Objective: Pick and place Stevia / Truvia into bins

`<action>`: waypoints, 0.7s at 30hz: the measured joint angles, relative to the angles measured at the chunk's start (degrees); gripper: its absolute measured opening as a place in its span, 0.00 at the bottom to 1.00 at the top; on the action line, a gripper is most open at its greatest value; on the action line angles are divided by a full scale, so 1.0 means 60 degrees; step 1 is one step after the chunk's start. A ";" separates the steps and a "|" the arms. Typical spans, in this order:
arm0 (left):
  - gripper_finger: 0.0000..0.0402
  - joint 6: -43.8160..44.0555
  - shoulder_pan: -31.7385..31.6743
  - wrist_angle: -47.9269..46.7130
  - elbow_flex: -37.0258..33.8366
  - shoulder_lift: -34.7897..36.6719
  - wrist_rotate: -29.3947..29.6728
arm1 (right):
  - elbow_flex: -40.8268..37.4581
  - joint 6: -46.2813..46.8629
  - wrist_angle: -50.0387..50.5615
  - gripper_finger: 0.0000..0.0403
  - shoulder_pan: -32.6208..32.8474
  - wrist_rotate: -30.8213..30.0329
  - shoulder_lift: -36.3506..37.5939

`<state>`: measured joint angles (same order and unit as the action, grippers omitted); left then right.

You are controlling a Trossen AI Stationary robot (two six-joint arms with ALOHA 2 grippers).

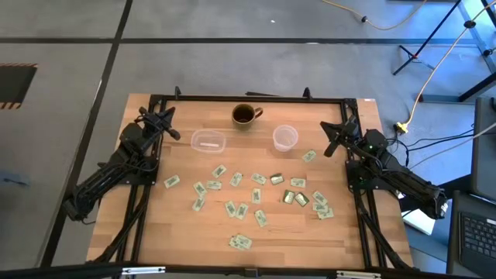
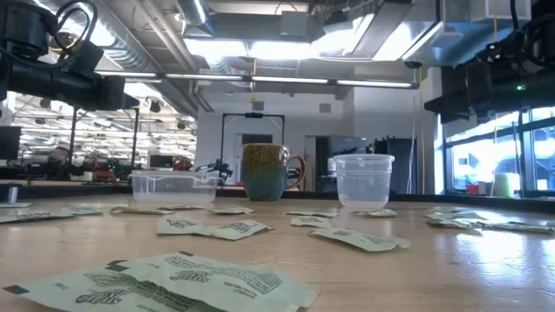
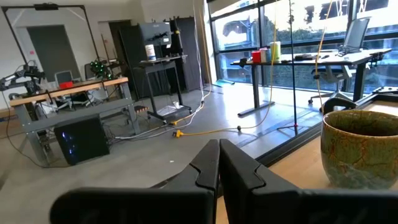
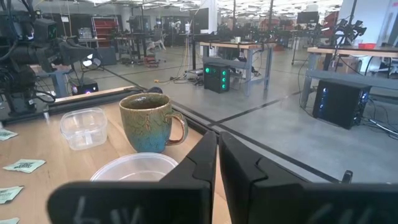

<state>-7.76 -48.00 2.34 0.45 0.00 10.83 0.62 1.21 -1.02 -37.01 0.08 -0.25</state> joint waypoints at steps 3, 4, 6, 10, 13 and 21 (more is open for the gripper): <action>0.02 -0.0002 0.0001 -0.0002 0.0004 0.0002 0.0000 | 0.0000 0.0172 0.0000 0.06 0.0003 0.0004 0.0001; 0.02 0.0002 0.0001 0.0001 0.0004 -0.0001 0.0000 | -0.0001 0.0402 0.0001 0.06 0.0003 0.0002 0.0003; 0.01 -0.0005 0.0000 0.0000 0.0002 0.0000 0.0000 | 0.0000 0.0829 0.0000 0.06 0.0001 -0.0004 0.0001; 0.01 -0.0002 -0.0001 -0.0001 0.0000 -0.0002 0.0000 | 0.0000 0.0983 -0.0029 0.06 0.0002 -0.0004 0.0003; 0.02 -0.0005 0.0002 0.0002 0.0000 0.0002 0.0000 | -0.0004 0.0772 -0.0082 0.06 0.0003 0.0000 -0.0001; 0.01 -0.0002 0.0001 0.0001 0.0000 0.0002 0.0000 | 0.0000 0.0769 -0.0401 0.06 0.0003 0.0000 0.0003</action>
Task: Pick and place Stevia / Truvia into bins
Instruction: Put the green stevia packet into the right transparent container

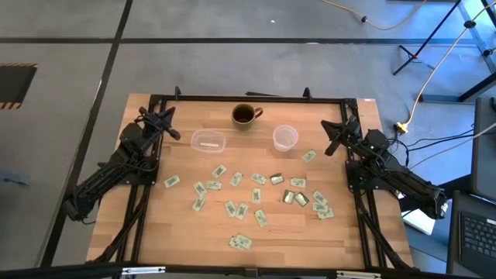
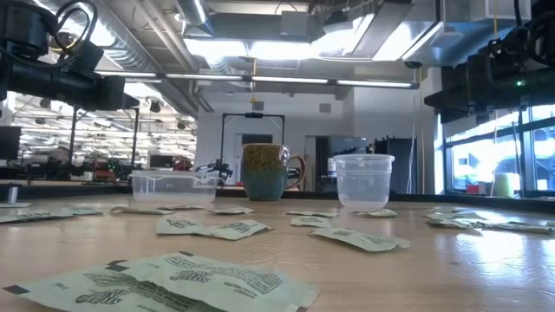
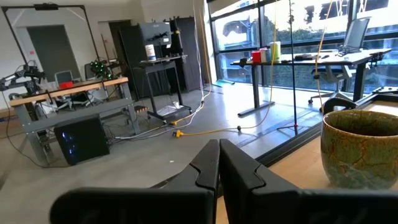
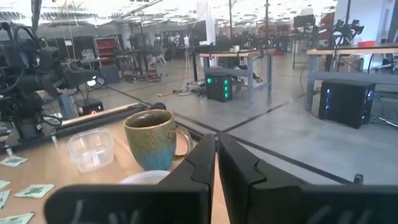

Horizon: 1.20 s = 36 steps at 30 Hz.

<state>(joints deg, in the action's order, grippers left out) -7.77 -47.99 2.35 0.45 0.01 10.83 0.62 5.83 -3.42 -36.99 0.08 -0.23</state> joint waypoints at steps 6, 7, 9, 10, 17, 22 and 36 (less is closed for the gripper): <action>0.01 -0.0268 -0.0003 -0.0003 0.0003 -0.0002 0.0004 | 0.0000 0.1093 0.0103 0.06 0.0000 0.0018 0.0000; 0.01 -0.0439 -0.0008 -0.0003 0.0003 -0.0001 0.0004 | 0.0004 0.1242 0.0209 0.06 -0.0003 0.0015 0.0000; 0.02 -0.0712 -0.0011 -0.0003 0.0003 -0.0003 0.0011 | 0.0004 0.1227 0.0408 0.06 -0.0002 0.0017 -0.0004; 0.02 -0.0782 -0.0011 0.0000 0.0000 0.0000 0.0011 | 0.0004 0.1207 0.0446 0.06 -0.0002 0.0030 -0.0005; 0.01 -0.0805 -0.0011 -0.0003 0.0003 -0.0003 0.0007 | 0.0004 0.1273 0.0382 0.10 0.0017 0.0444 -0.0004; 0.01 -0.0415 -0.0011 -0.0001 0.0003 0.0000 0.0004 | 0.0004 0.1361 0.0382 0.23 0.0022 0.0441 -0.0004; 0.02 0.1579 -0.0011 -0.0003 0.0003 -0.0001 -0.0004 | 0.0004 0.0978 -0.0037 0.32 0.0022 0.1794 0.0000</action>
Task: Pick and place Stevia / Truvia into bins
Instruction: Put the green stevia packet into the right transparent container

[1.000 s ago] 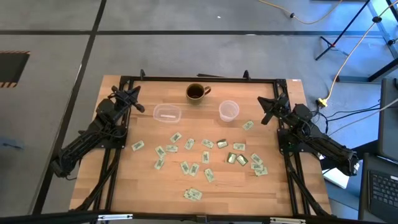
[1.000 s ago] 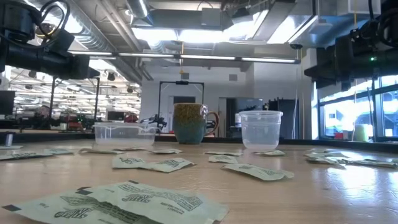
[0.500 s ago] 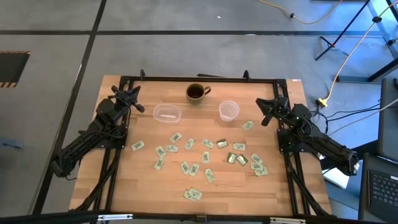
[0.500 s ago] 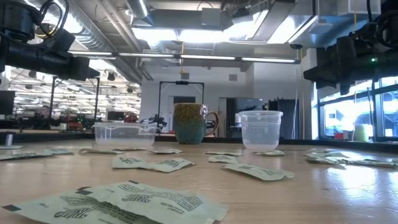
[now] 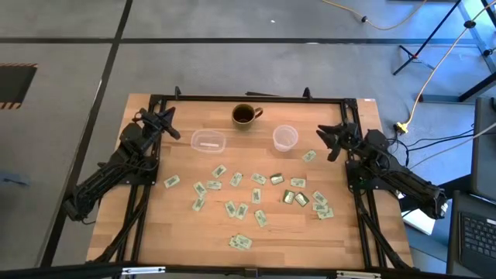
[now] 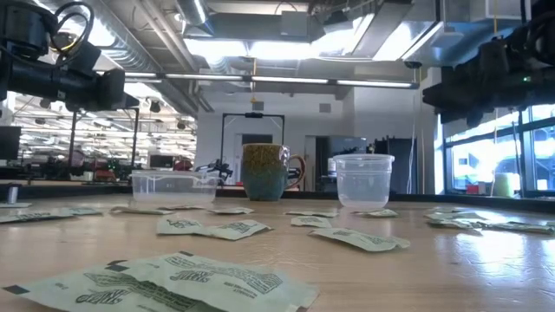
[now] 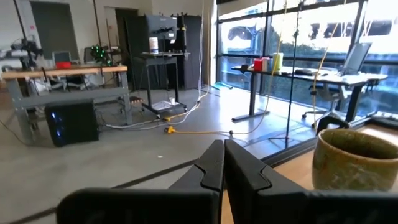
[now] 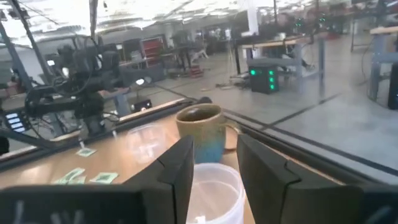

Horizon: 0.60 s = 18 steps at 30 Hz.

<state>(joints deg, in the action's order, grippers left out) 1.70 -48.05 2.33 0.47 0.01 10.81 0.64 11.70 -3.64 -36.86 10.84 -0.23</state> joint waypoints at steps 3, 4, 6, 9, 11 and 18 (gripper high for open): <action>0.01 0.0509 0.0000 0.0001 -0.0001 -0.0002 0.0001 | 0.0000 -0.0178 -0.0117 0.32 0.0000 0.0036 0.0000; 0.01 0.0576 0.0000 0.0003 -0.0004 -0.0003 0.0000 | 0.0000 -0.0271 -0.0163 0.32 0.0000 0.0165 0.0000; 0.02 0.0593 0.0000 0.0003 -0.0001 0.0000 0.0000 | 0.0000 -0.0339 -0.0294 0.32 0.0000 0.0470 0.0000; 0.01 0.0593 0.0000 0.0003 -0.0003 -0.0003 0.0003 | 0.0000 -0.0467 -0.0428 0.32 0.0000 0.0693 0.0000; 0.02 0.0593 0.0000 0.0003 -0.0001 -0.0001 0.0001 | 0.0000 -0.0491 -0.0438 0.32 0.0000 0.0720 0.0000; 0.02 0.0593 0.0000 0.0003 -0.0002 -0.0003 0.0004 | -0.0004 -0.0500 -0.0260 0.32 0.0000 0.0720 0.0000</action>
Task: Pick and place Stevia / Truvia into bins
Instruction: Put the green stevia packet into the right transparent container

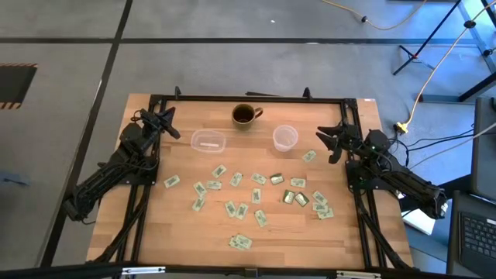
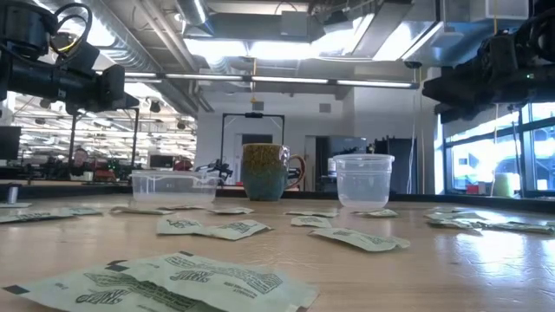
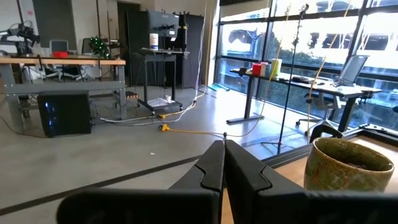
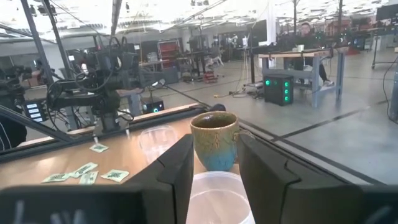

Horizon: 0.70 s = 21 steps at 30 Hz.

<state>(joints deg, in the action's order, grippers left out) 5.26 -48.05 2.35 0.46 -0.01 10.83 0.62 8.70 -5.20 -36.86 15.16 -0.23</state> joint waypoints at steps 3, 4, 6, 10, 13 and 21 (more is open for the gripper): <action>0.01 0.0000 0.0000 0.0000 0.0001 0.0001 0.0000 | 0.0000 0.0002 0.0201 0.32 0.0000 0.0000 0.0000; 0.02 0.0000 0.0000 0.0000 0.0002 0.0004 0.0000 | 0.0000 0.0010 0.0219 0.32 0.0000 0.0000 0.0000; 0.02 0.0000 0.0000 0.0000 -0.0001 0.0001 0.0000 | 0.0000 0.0027 0.0228 0.32 0.0000 0.0000 0.0000; 0.02 0.0000 0.0000 0.0000 -0.0001 0.0004 0.0000 | 0.0000 0.0027 0.0350 0.32 0.0000 0.0000 0.0000; 0.01 0.0000 0.0000 0.0000 0.0002 0.0000 0.0000 | 0.0000 0.0035 0.0349 0.32 0.0000 0.0001 -0.0004; 0.02 0.0000 0.0000 0.0000 -0.0001 0.0003 -0.0062 | 0.0000 0.0041 0.0352 0.32 0.0000 0.0000 -0.0006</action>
<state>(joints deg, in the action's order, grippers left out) 5.26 -48.05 2.35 0.45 0.01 10.46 0.62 8.95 -3.09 -36.86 15.16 -0.27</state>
